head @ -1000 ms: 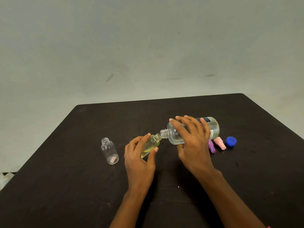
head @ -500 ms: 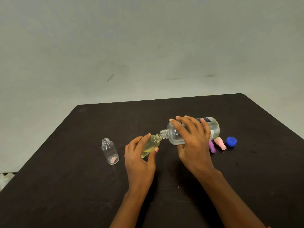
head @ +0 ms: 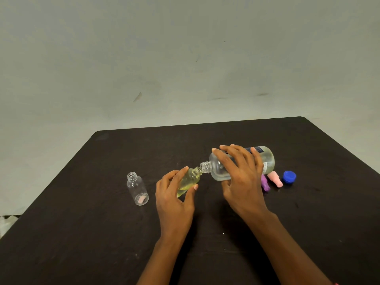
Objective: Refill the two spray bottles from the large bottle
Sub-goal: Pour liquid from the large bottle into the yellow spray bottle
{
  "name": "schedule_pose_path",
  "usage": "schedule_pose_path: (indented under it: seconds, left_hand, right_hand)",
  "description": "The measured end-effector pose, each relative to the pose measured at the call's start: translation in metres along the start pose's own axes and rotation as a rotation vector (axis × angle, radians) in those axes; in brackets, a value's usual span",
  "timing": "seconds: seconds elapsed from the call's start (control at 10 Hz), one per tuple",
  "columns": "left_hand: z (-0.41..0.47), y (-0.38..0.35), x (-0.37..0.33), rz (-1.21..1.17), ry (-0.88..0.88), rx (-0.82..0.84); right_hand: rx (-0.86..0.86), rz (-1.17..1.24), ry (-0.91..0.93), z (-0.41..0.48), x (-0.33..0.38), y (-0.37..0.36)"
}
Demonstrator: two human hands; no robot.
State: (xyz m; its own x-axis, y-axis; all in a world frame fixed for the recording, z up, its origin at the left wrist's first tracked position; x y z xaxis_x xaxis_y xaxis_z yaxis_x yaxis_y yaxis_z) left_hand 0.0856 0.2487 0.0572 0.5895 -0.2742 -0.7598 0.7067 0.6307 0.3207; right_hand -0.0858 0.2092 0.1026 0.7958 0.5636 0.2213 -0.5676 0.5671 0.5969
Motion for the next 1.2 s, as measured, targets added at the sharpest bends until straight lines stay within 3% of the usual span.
schedule_pose_path:
  seconds: [1.2]
  left_hand:
    - [0.0001, -0.0005, 0.0005, 0.004, 0.002, -0.004]
  right_hand:
    - [-0.011, 0.000, 0.006, 0.0003, 0.0009, 0.0015]
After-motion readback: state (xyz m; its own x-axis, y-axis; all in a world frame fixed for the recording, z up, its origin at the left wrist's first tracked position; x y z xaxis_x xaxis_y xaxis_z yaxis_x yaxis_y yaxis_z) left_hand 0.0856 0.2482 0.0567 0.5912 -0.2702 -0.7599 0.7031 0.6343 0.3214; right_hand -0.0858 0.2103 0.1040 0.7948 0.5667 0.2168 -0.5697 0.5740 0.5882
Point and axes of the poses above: each hand's wrist, its own z-axis towards the middle knuckle, its own y-axis out of the back of the hand, x = y × z, the point moved 10 cm from there along z, towards the middle knuckle
